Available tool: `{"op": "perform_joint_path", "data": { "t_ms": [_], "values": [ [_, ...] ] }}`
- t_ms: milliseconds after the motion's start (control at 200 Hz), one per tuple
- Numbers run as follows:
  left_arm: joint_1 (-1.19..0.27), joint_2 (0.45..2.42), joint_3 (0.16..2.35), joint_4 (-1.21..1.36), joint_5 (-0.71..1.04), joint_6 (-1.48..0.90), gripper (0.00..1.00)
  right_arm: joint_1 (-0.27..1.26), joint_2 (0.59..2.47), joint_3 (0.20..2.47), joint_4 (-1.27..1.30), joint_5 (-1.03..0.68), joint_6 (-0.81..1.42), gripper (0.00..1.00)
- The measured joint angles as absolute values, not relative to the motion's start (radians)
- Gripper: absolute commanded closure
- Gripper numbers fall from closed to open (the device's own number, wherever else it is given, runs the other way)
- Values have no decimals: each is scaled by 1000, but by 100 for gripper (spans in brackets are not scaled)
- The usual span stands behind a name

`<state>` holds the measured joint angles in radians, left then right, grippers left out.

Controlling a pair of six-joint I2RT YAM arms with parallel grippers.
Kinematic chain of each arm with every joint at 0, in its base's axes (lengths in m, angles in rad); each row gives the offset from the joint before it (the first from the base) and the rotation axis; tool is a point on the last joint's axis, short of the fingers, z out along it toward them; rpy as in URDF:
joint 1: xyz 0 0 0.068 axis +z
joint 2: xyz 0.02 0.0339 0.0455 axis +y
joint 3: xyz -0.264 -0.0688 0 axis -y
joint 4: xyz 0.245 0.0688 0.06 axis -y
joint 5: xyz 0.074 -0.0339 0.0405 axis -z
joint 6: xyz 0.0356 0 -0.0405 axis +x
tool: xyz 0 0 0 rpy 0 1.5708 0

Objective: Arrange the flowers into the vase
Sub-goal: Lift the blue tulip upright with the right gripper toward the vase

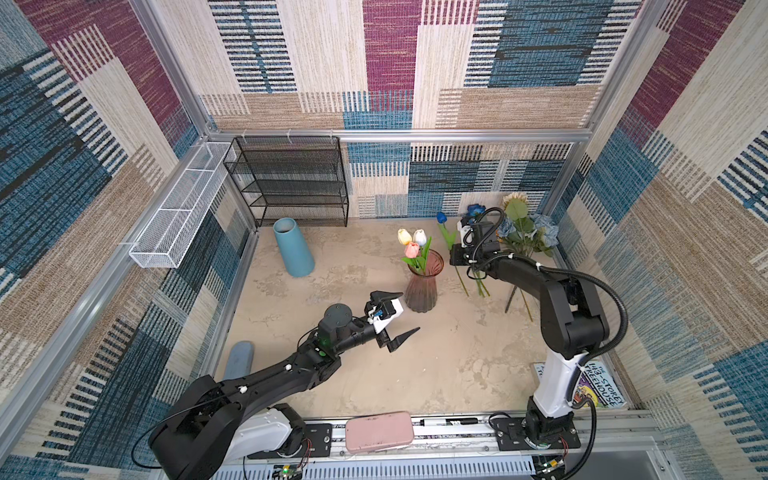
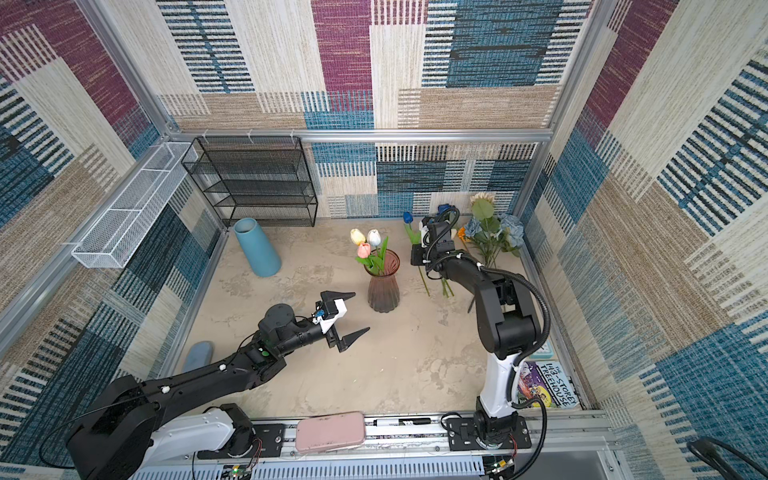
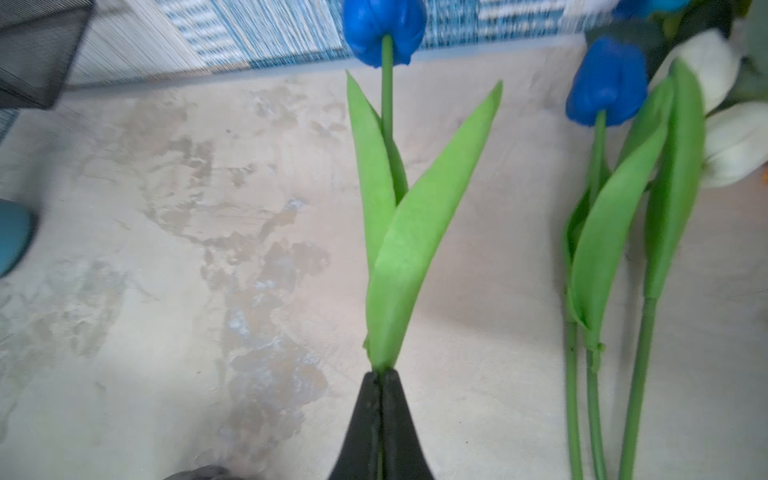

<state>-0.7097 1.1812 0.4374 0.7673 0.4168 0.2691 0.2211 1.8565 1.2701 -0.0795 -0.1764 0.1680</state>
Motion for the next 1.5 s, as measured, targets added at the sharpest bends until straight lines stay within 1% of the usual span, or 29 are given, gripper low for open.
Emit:
{"op": "perform_joint_path", "data": {
  "t_ms": [175,356,446,526,636,721,986,1292,1502],
  "values": [
    [-709,1146,438,823,418,240,3,220,1615,1120,92,-248,167,100],
    [-709,1101,449,898,425,212,2,218,1343,941,408,-395,194,100],
    [-709,1098,448,931,420,205,3,224,1269,870,581,-469,244,100],
    [-709,1103,432,969,395,197,2,242,1248,844,706,-485,293,100],
    [-709,1135,406,1026,364,187,2,263,1262,827,878,-506,364,100],
    [-709,1155,400,1058,344,183,2,282,1310,828,1005,-512,416,100],
    [-708,1155,400,1086,343,180,2,338,1478,896,1234,-513,467,100],
    [-708,1118,403,1048,319,184,1,353,1657,965,1311,-505,474,100],
    [-708,1119,406,1015,317,187,1,355,1726,978,1333,-506,480,100]
  ]
}}
